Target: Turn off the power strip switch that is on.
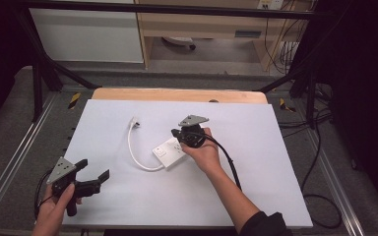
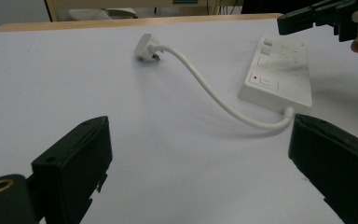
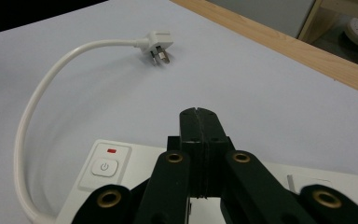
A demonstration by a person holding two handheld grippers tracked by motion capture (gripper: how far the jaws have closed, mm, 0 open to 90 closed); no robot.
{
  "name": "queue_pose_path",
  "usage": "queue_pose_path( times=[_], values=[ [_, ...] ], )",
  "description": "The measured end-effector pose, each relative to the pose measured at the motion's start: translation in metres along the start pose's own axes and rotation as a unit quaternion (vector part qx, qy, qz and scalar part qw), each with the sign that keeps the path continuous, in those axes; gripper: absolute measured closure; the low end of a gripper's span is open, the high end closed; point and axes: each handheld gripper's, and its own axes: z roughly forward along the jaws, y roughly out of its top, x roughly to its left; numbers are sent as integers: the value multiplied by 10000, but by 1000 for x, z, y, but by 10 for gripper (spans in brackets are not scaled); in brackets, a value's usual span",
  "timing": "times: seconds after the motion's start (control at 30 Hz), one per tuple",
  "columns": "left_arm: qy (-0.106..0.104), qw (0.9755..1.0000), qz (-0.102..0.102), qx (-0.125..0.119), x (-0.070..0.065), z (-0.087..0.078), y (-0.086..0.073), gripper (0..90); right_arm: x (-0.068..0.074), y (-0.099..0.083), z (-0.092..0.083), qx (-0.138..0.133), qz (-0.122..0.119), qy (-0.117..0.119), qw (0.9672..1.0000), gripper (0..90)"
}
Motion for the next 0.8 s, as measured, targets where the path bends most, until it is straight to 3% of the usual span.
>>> queue_pose_path(
  times=[0.8],
  values=[
    [-11,10000,-7,7,0,0,0,59,0,-11,14,203,72,73,9997,900]
  ],
)
